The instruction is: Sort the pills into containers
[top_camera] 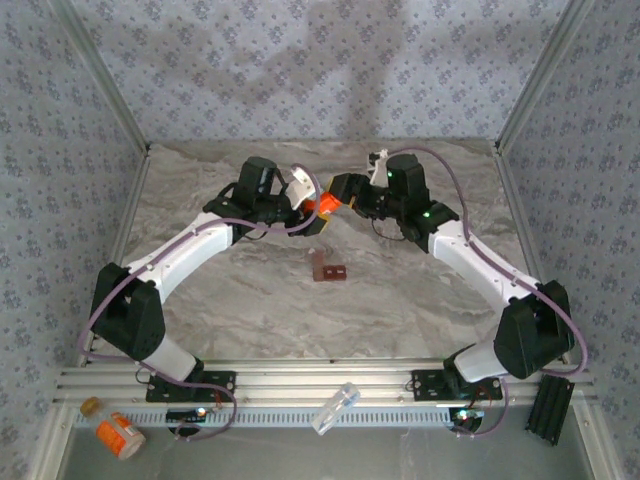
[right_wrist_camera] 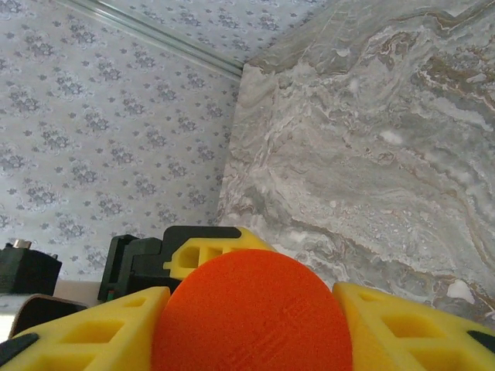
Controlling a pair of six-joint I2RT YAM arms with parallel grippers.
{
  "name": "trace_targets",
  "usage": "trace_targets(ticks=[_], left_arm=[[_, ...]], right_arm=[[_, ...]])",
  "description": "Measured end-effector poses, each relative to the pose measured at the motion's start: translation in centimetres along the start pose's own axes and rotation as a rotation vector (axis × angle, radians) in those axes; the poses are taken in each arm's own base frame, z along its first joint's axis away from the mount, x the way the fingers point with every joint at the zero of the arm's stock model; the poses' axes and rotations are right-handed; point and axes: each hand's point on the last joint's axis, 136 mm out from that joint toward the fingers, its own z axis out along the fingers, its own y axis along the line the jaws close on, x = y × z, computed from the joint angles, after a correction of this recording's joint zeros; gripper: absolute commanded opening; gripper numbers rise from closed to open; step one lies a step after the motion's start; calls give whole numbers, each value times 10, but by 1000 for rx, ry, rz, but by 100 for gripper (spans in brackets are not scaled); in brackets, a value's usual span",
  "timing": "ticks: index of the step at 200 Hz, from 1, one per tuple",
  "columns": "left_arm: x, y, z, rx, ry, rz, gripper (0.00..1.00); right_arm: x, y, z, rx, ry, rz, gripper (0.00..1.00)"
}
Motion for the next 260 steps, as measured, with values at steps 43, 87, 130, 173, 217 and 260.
trace_targets(ticks=[43, 87, 130, 173, 217, 260], left_arm=[[-2, 6, -2, -23, 2, -4, 0], [8, 4, -3, -20, 40, -28, 0], [4, -4, -1, 9, 30, -12, 0], [4, -1, -1, -3, 31, 1, 0], [4, -1, -1, -8, 32, 2, 0], [4, 0, -1, -10, 32, 2, 0]], right_arm=[[-3, 4, 7, -206, 67, -165, 55], [5, -1, 16, -366, 152, -261, 78], [3, -3, 8, -344, 117, -230, 89], [-23, 12, -30, -241, -39, -189, 88], [-27, -16, -38, -59, -95, -12, 86], [-17, -21, -25, 3, -56, 56, 86]])
